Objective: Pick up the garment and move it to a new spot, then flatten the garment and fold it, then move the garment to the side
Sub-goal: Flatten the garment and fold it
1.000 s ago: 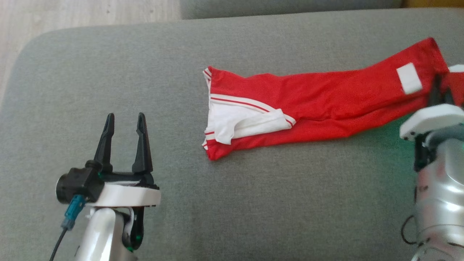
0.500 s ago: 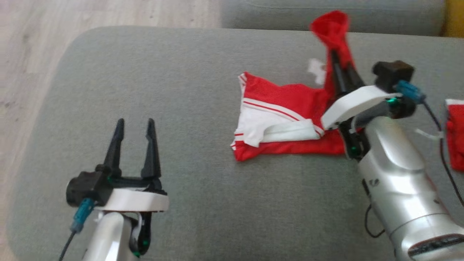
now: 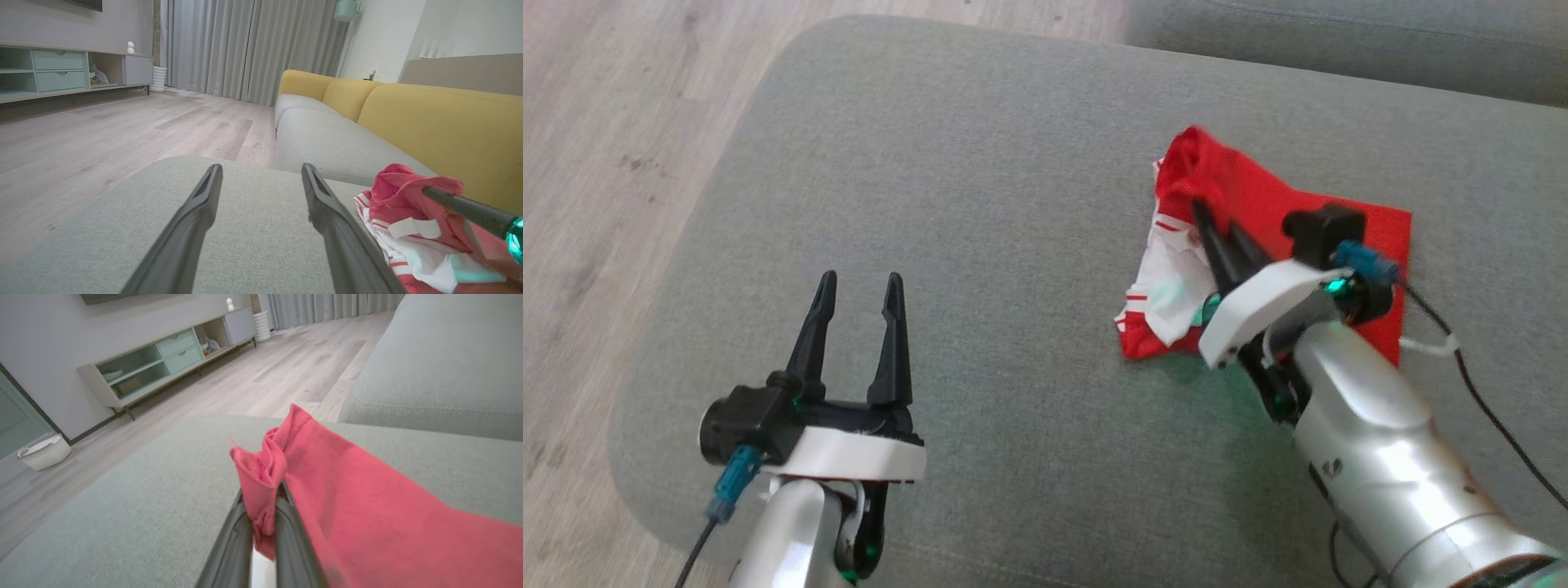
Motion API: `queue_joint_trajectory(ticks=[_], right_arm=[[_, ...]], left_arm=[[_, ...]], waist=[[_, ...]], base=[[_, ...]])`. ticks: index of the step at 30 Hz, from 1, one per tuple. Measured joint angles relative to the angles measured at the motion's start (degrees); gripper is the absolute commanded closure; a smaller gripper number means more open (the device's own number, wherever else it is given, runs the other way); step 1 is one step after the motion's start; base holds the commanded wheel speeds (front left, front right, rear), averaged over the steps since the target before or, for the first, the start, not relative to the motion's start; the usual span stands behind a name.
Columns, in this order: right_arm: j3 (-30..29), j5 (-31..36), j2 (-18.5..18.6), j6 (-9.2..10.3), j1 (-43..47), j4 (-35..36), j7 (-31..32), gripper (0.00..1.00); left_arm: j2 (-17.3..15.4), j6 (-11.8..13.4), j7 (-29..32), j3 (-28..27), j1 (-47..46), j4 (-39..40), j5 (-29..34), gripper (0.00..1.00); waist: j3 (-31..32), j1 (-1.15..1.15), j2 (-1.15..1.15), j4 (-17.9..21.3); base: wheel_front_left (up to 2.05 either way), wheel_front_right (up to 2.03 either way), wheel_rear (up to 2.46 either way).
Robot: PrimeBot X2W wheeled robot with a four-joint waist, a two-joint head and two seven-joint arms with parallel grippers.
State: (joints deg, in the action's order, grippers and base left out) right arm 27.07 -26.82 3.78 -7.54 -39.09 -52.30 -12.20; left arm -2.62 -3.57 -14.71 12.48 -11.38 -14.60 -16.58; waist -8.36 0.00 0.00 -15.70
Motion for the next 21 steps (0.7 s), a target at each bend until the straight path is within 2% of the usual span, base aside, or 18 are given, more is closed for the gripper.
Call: queue_joint_trajectory(ticks=[4, 6, 9, 15, 18, 21], right_arm=[[2.8, 0.2, 0.0, 0.0, 1.3, -1.6, -0.2, 1.0], [4.2, 0.8, 0.0, 0.0, 1.8, -2.9, 0.9, 0.0], [7.9, -0.5, 0.3, 0.0, 4.3, -0.7, 2.4, 0.0], [11.5, -4.1, 0.1, 0.0, 5.7, 6.0, 0.8, 0.0], [10.7, -3.7, 0.0, 0.0, 5.4, 7.8, -0.9, 0.0], [5.4, -0.8, -0.1, 0.0, 5.3, 8.0, -1.6, 0.0]], left_arm=[[0.0, -0.1, 0.0, 0.0, 0.0, 0.0, 0.0, 0.0], [0.0, -0.1, 0.0, 0.2, 0.0, 0.0, 0.0, 0.0], [0.0, -0.5, 0.0, 0.4, -0.1, -0.2, 0.0, 0.0], [0.0, -0.5, 0.0, -0.2, -0.1, -0.8, 0.0, 0.0], [0.0, -0.6, 0.0, -1.6, -0.1, -0.7, 0.4, 0.0], [0.0, -1.0, 0.0, -2.6, 0.0, -0.3, 0.9, 0.0]], waist=[[-0.3, 0.0, 0.0, -1.0], [-0.3, 0.0, 0.0, -1.2], [-0.3, 0.0, 0.0, -1.2], [0.3, 0.0, 0.0, 1.2], [0.7, 0.0, 0.0, 3.1], [1.1, 0.0, 0.0, 5.4]], base=[[0.0, 0.0, 0.0], [0.0, 0.0, 0.0], [0.0, 0.0, 0.0], [0.0, 0.0, 0.0], [0.0, 0.0, 0.0], [0.0, 0.0, 0.0]])
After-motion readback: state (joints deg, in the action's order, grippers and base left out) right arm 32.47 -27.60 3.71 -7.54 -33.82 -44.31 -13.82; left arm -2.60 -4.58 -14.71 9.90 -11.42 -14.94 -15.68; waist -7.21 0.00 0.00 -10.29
